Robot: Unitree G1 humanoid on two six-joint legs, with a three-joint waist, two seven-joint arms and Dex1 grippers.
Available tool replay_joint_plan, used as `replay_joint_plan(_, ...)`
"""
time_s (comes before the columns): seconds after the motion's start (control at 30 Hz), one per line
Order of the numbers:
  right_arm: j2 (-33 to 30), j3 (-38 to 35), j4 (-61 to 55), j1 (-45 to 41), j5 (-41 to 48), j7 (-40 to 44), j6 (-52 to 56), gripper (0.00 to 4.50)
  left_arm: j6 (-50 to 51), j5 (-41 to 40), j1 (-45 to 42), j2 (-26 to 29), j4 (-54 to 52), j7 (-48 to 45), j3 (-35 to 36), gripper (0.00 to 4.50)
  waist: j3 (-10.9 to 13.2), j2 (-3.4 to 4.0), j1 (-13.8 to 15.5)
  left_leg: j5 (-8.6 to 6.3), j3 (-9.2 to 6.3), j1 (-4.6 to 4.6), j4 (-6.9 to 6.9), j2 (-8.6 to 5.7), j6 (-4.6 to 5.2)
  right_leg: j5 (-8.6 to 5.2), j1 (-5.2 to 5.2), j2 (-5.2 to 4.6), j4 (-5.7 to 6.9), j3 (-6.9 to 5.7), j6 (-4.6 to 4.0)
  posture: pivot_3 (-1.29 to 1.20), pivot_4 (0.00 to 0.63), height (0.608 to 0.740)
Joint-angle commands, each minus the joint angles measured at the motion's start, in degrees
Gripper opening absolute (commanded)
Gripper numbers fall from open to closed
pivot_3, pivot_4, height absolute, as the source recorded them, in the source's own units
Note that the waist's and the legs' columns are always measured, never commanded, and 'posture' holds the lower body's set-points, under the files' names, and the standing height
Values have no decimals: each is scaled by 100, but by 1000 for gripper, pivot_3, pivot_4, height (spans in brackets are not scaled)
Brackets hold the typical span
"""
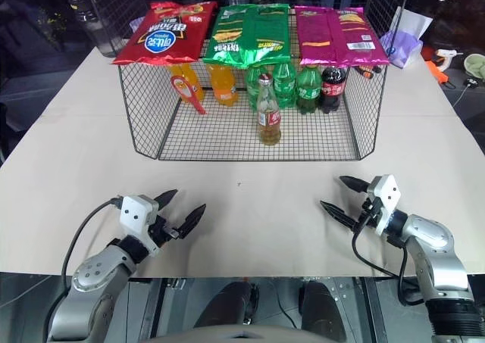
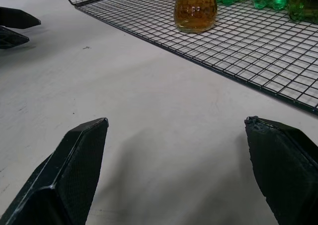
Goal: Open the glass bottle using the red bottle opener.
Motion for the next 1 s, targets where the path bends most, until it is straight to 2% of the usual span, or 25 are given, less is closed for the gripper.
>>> replay_joint_plan(0.03,15,-69,-167,89,45,30,-183,4451,-131,-3,-59,70,-47,-77,36,4500,0,0,0,0,0,0,0,0,0,0,0,0,0,0,0,0,150,740)
replay_joint_plan(0.7,47,-90,-135,276,36,-21,-388,4451,-79,-140,-408,-10,80,-135,102,4500,0,0,0,0,0,1,2,0,0,0,0,3,2,0,0,0,150,740)
replay_joint_plan(0.87,64,-64,-300,248,73,-64,-363,4451,277,-350,-854,-129,3,167,191,4500,0,0,2,0,0,1,4,0,-1,0,0,5,6,-1,0,0,150,740)
replay_joint_plan(1.0,155,45,-923,54,321,-215,-56,4451,541,-543,-1694,-87,227,405,426,4500,0,0,5,1,-2,0,8,0,-2,0,-2,7,14,-3,0,0,150,740)
